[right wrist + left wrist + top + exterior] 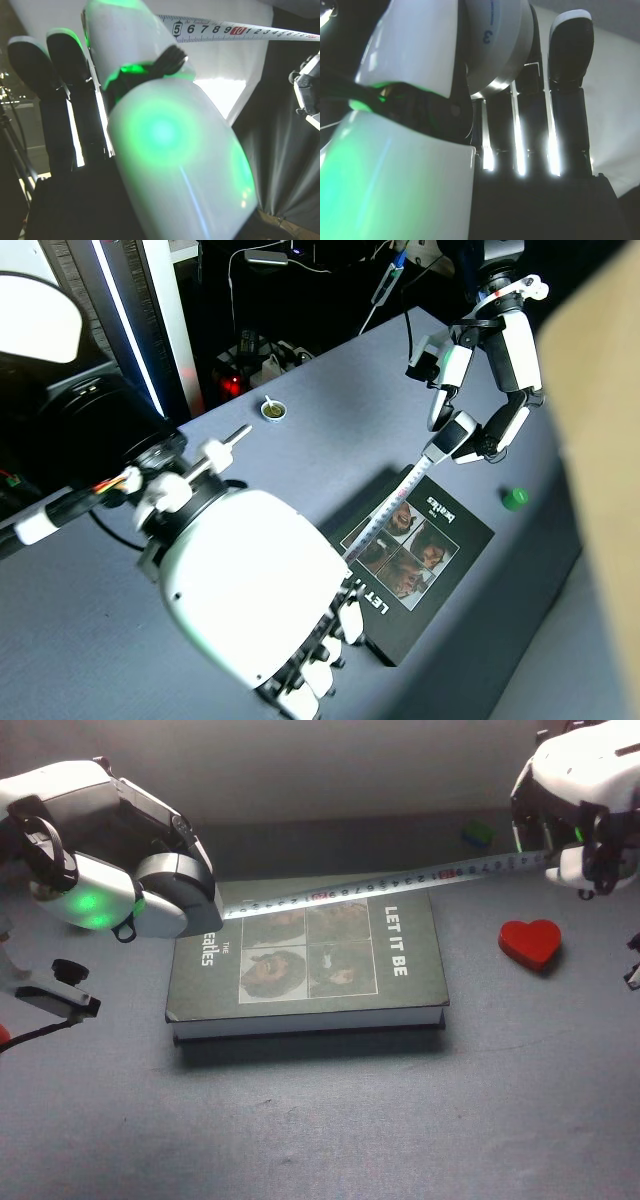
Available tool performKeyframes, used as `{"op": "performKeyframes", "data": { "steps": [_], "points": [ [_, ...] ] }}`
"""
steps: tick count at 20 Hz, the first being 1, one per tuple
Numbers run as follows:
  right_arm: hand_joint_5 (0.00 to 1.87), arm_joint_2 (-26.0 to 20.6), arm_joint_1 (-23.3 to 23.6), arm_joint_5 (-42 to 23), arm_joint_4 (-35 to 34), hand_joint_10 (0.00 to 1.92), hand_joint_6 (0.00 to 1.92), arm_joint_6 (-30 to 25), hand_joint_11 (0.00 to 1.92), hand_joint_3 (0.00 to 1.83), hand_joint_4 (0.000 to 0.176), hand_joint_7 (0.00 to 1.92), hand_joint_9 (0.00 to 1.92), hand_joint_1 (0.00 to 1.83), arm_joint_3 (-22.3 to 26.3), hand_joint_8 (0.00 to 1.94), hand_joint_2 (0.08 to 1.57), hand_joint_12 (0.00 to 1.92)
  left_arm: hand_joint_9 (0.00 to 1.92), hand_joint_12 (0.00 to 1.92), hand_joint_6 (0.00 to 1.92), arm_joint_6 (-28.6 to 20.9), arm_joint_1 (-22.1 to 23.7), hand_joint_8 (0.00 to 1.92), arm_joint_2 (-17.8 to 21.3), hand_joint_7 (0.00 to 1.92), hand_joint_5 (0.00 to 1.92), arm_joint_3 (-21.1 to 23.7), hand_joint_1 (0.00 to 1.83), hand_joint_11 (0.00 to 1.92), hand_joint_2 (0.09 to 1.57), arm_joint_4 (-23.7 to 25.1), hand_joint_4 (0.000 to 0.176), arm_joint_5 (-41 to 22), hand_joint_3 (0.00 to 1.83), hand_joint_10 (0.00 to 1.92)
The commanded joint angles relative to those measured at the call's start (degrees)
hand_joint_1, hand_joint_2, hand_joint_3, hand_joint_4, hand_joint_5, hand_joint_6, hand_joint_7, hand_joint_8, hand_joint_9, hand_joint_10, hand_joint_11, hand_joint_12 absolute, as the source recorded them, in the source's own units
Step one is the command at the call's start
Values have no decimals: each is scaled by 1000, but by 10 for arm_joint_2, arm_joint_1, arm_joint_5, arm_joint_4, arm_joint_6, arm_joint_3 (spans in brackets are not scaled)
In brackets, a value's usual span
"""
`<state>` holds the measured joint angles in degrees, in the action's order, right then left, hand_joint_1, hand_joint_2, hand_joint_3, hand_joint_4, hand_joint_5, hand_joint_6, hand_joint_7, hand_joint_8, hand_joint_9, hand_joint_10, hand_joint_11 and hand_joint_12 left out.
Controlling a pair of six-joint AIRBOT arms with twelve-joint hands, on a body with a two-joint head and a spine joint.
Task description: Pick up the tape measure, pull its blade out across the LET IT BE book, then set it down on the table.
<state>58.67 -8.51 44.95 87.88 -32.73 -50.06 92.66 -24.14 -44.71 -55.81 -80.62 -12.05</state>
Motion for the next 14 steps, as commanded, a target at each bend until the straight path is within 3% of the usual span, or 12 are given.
{"op": "performKeyframes", "data": {
  "steps": [1,14],
  "points": [
    [774,-11,2,35,47,1432,1134,11,711,0,0,989,775,1357,-6,1032,1165,1505,1120,1421,854,2,7,441,7,1139,962,-5,1494,946,1055,12,0,-29,0,827],
    [753,9,-8,38,51,1439,1140,11,717,1,0,981,783,1357,-6,1036,1169,1508,1128,1427,860,2,6,469,8,1131,959,-4,1495,925,1057,21,0,-26,0,822]
  ]
}}
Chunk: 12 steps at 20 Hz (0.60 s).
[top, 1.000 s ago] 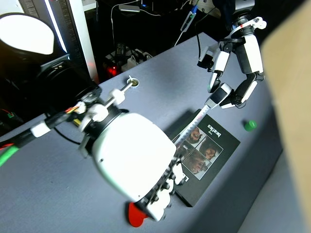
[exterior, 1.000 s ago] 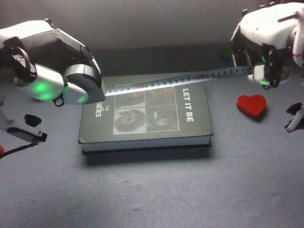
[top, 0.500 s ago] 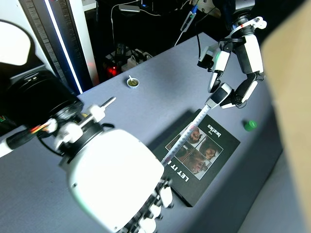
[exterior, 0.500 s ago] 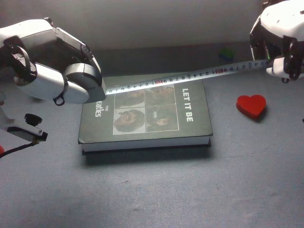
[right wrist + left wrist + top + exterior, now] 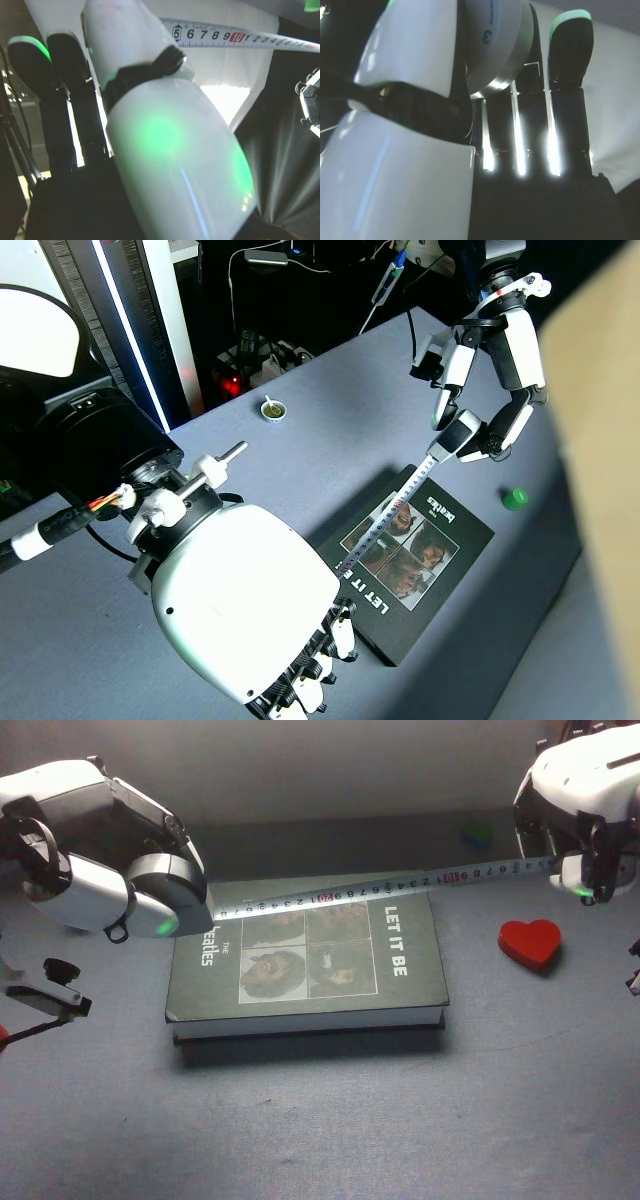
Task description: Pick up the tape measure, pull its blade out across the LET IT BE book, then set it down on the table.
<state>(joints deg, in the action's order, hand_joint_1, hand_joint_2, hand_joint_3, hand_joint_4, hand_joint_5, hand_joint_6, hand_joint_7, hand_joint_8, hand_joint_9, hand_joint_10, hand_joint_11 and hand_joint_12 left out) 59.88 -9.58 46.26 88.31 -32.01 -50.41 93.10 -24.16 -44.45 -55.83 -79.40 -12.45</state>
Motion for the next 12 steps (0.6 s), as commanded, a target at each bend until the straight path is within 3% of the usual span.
{"op": "performKeyframes", "data": {
  "steps": [1,9,10,12],
  "points": [
    [751,-3,3,25,47,1440,1141,4,716,1,0,980,783,1357,-3,1037,1169,1508,1122,1429,859,-2,7,453,6,1136,956,-4,1494,936,1057,9,0,-20,0,830],
    [749,7,-9,28,47,1460,1171,4,672,0,0,965,735,1353,-2,1078,1180,1476,1129,1422,840,-2,7,421,7,1158,956,-7,1495,942,1054,17,0,-13,0,819],
    [754,9,-10,28,47,1088,1200,4,629,0,0,968,732,1235,-2,1119,1180,1418,1124,1421,840,-2,7,420,7,1159,956,-7,1495,944,1054,17,0,-13,0,826],
    [698,10,-13,22,47,806,1306,3,535,1,0,917,720,1182,2,1191,1206,1344,1123,1424,841,-2,7,422,7,1158,955,-8,1495,941,1055,18,0,-11,0,828]
  ]
}}
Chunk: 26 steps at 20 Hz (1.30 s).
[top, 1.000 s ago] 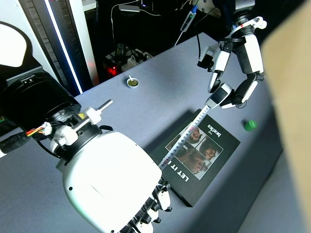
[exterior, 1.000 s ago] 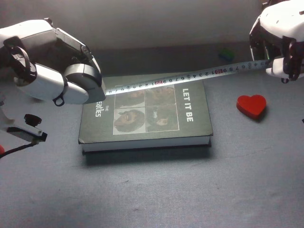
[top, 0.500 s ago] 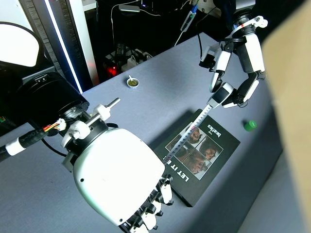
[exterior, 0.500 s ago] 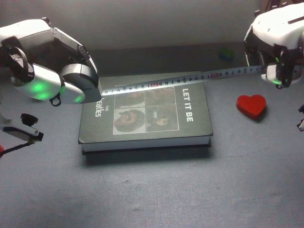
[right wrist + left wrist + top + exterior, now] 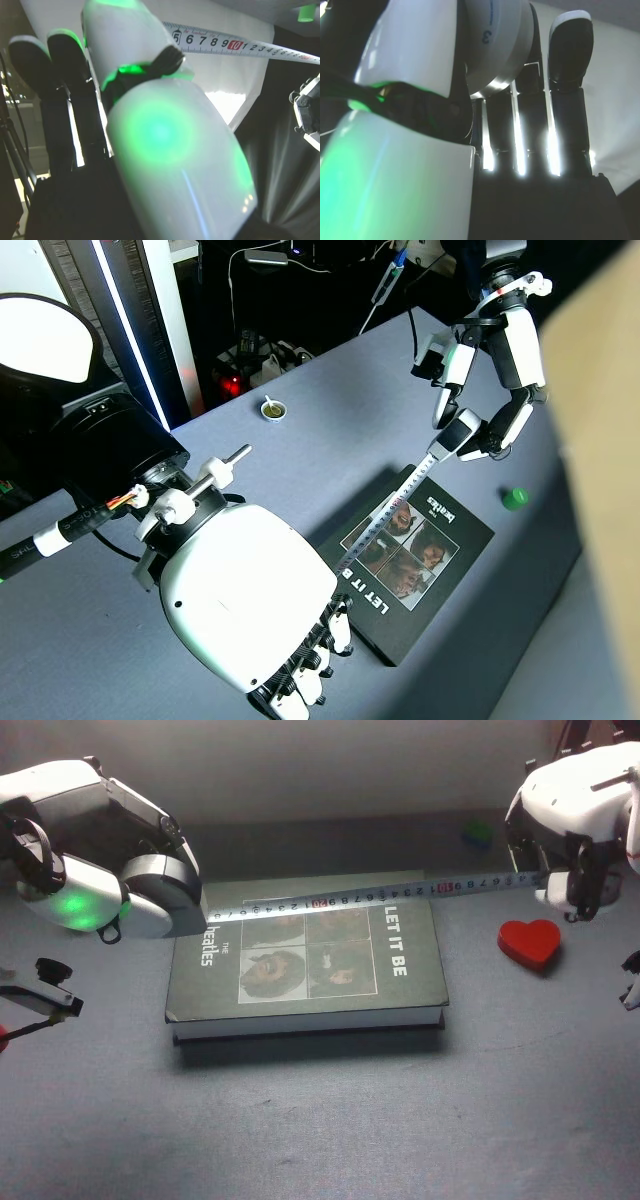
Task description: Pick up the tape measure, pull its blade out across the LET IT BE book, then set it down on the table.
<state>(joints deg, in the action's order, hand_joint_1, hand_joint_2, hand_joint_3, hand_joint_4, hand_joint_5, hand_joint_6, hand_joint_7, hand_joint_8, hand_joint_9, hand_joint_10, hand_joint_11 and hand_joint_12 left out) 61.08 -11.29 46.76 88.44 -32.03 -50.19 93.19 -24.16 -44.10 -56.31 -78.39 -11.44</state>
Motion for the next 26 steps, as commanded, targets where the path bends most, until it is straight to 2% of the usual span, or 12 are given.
{"op": "performKeyframes", "data": {
  "steps": [1,2,3,5,7,11,13,16,18,20,24,26],
  "points": [
    [688,-2,3,16,46,725,705,3,488,0,0,800,700,1012,2,711,1158,1317,1124,1426,841,-3,7,423,4,1158,955,-3,1495,938,1055,8,0,-20,0,829],
    [695,-2,2,14,46,603,343,3,445,0,0,802,684,934,6,393,1145,1279,1122,1427,849,-3,7,457,4,1136,955,-4,1495,938,1056,8,0,-19,1,831],
    [654,-2,1,13,46,462,134,3,368,0,0,788,662,847,8,189,1153,1237,1120,1427,847,-4,7,467,4,1130,956,-4,1494,937,1057,8,0,-19,1,833],
    [598,-1,0,11,46,192,10,2,234,0,0,713,629,734,10,17,1145,1171,1115,1421,852,-10,8,471,4,1127,952,-5,1494,947,1058,8,0,-19,0,839],
    [555,-1,-1,8,46,64,0,2,122,0,0,630,575,661,13,0,1133,1129,1124,1420,861,-10,8,474,4,1122,948,-8,1494,953,1057,8,0,-9,0,826],
    [473,-7,-3,2,46,10,0,2,62,0,0,539,491,546,35,0,1113,1112,1123,1419,859,-6,4,468,3,1127,947,-20,1494,955,1057,8,0,10,0,828],
    [369,-10,-5,16,46,0,0,-6,2,0,0,430,380,242,53,0,1104,1041,1123,1420,859,2,-2,465,2,1131,945,-34,1494,954,1057,8,0,32,0,827],
    [314,-10,-8,57,78,0,0,-91,0,0,0,374,351,22,78,0,1094,1023,1123,1423,855,2,-9,459,-5,1134,947,-55,1494,951,1057,9,0,54,0,832],
    [295,-17,-12,72,127,0,2,-175,0,0,0,350,337,0,105,0,1065,977,1125,1423,854,1,-13,458,-14,1132,948,-75,1494,951,1057,9,0,71,0,828],
    [215,-24,-31,74,186,1,1,-237,0,0,0,274,254,0,130,2,1020,811,1126,1424,852,-4,-19,458,-26,1132,950,-94,1494,946,1057,9,0,80,0,826],
    [108,-18,-69,145,224,0,0,-331,0,0,0,154,124,0,160,0,973,570,1131,1440,866,-40,-32,488,-55,1117,941,-127,1494,924,1060,9,0,87,0,825],
    [101,-22,-77,158,229,2,0,-346,0,0,0,138,104,0,172,0,965,512,1123,1431,866,-47,-36,492,-67,1114,940,-140,1494,939,1060,9,0,87,0,832]
  ]
}}
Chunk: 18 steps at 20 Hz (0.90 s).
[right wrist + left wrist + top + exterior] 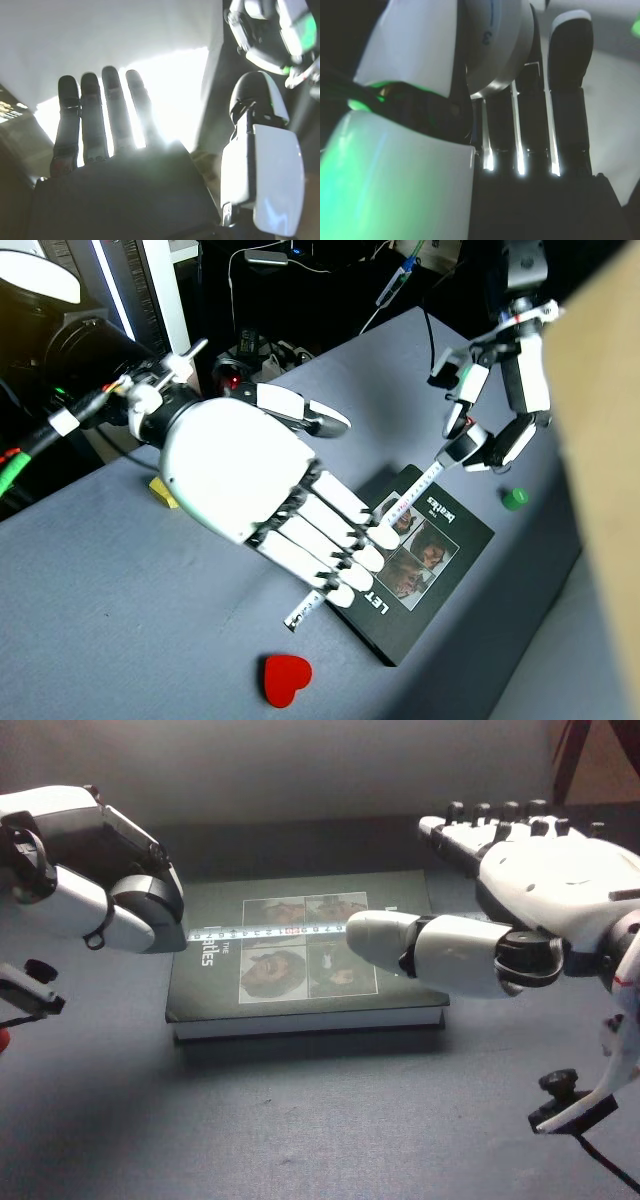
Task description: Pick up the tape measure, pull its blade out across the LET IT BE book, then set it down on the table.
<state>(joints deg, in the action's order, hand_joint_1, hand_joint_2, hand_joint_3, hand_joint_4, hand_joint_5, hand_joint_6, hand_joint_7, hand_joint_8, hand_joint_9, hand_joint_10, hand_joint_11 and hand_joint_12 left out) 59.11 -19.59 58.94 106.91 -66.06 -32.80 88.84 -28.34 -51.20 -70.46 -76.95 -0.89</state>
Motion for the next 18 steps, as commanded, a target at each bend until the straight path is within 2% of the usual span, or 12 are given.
{"op": "performKeyframes", "data": {
  "steps": [1,6,9,11,14,18],
  "points": [
    [100,-5,1,37,53,2,0,-7,0,0,0,137,102,0,3,0,964,505,1120,1426,862,-13,1,498,-3,1113,942,-7,1494,945,1060,-6,0,-19,0,834],
    [102,-6,-30,52,79,8,1,-9,0,0,0,149,129,0,14,3,963,615,1123,1426,860,-29,-23,511,-14,1103,950,-25,1494,941,1060,-6,0,-21,0,829],
    [117,-8,-40,54,81,11,5,12,0,0,0,164,150,0,19,5,962,651,1125,1438,865,-34,-31,543,-15,1087,942,-35,1494,928,1063,-6,0,-24,0,834],
    [118,-14,-44,53,70,10,5,45,0,0,0,165,152,0,25,5,961,655,1117,1442,869,-34,-36,543,-18,1088,942,-42,1494,922,1064,-6,0,-27,0,845],
    [120,-30,-39,48,25,10,5,87,0,0,0,167,153,0,66,5,961,655,1105,1443,866,-38,-41,530,-23,1098,946,-46,1494,925,1064,-6,0,-48,0,864],
    [120,-32,-50,70,36,8,4,111,0,0,0,169,155,0,93,4,961,647,1105,1435,862,-44,-48,526,-31,1100,945,-52,1494,935,1063,-2,0,-64,0,863]
  ]
}}
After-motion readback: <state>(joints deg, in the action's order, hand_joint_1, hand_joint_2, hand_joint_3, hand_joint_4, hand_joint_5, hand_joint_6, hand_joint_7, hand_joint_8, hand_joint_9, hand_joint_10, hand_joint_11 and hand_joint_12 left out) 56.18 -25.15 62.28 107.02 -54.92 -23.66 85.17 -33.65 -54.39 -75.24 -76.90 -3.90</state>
